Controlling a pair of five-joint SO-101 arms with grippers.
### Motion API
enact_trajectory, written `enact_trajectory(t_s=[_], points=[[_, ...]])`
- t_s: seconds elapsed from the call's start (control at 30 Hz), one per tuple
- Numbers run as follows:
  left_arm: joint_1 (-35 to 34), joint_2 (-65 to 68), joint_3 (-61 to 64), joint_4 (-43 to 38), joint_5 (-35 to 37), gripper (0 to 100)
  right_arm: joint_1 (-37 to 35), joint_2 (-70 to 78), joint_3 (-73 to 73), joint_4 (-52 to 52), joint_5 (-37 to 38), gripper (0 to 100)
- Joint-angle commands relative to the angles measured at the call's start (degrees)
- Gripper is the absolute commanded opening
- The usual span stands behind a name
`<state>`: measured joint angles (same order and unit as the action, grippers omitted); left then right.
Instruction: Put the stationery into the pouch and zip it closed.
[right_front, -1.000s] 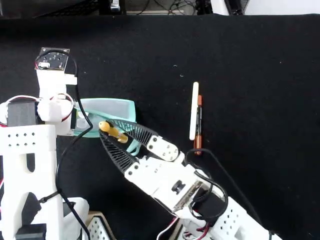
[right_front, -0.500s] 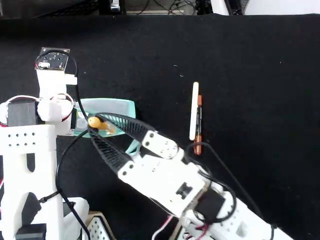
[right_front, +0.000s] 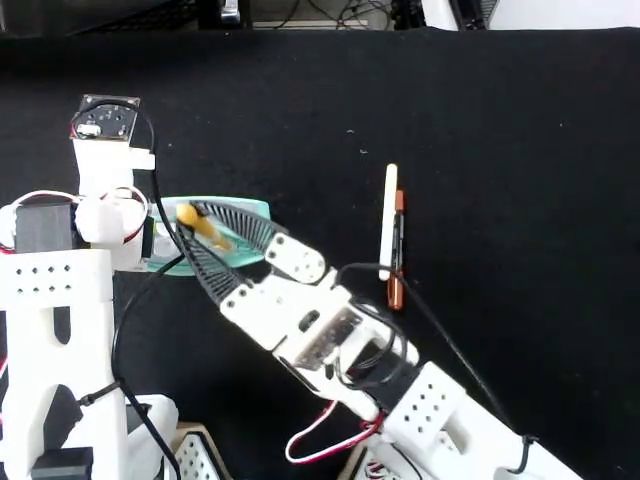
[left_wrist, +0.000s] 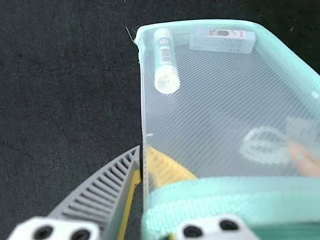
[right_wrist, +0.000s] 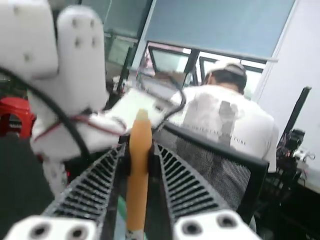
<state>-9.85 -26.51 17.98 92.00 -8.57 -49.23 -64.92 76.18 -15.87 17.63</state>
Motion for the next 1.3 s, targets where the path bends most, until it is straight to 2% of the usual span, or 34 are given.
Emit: enact_trajectory(t_s=[0.0, 0.17, 0.27, 0.37, 0.5, 0.57, 0.63, 0.73, 0.8, 0.9, 1.0, 1.1, 1.27], points=[[-0.6, 0.8, 3.3, -0.4, 0.4, 3, 1.3, 0.2, 4.5, -5.1, 0.0, 1.3], [-0.6, 0.8, 3.3, -0.4, 0.4, 3, 0.9, 0.2, 13.5, -14.0, 0.0, 1.3], [-0.6, 0.8, 3.3, -0.5, 0.4, 3, 0.9, 0.4, 13.7, -9.0, 0.0, 1.7], [-0.6, 0.8, 3.3, -0.6, 0.3, 3, 0.3, 0.4, 6.4, 9.1, -2.4, 10.5], [-0.6, 0.8, 3.3, -0.6, 0.3, 3, -0.1, 0.4, -9.8, 40.0, -13.5, 29.4], [-0.6, 0.8, 3.3, -0.6, 0.3, 3, -0.1, 0.4, -18.4, 53.2, -15.0, 35.2], [-0.6, 0.8, 3.3, -0.6, 0.3, 3, 0.3, 0.3, -26.7, 63.2, -14.6, 37.3], [-0.6, 0.8, 3.3, -0.6, 0.3, 3, 0.7, 0.3, -38.2, 72.4, -14.4, 34.9], [-0.6, 0.8, 3.3, -0.6, 0.3, 3, 4.1, 0.3, -44.7, 76.7, -14.4, 31.4], [-0.6, 0.8, 3.3, -0.6, 0.3, 3, 15.0, 0.3, -50.7, 80.7, -14.7, 22.5], [-0.6, 0.8, 3.3, -0.5, 0.4, 3, 29.7, 1.2, -49.4, 81.8, -14.9, 16.3], [-0.6, 0.8, 3.3, -0.6, 0.3, 3, 40.6, 5.3, -42.8, 82.0, -14.7, 17.8], [-0.5, 0.8, 3.3, -0.6, 0.4, 3, 47.1, 23.7, -36.7, 76.7, -14.6, 18.2]])
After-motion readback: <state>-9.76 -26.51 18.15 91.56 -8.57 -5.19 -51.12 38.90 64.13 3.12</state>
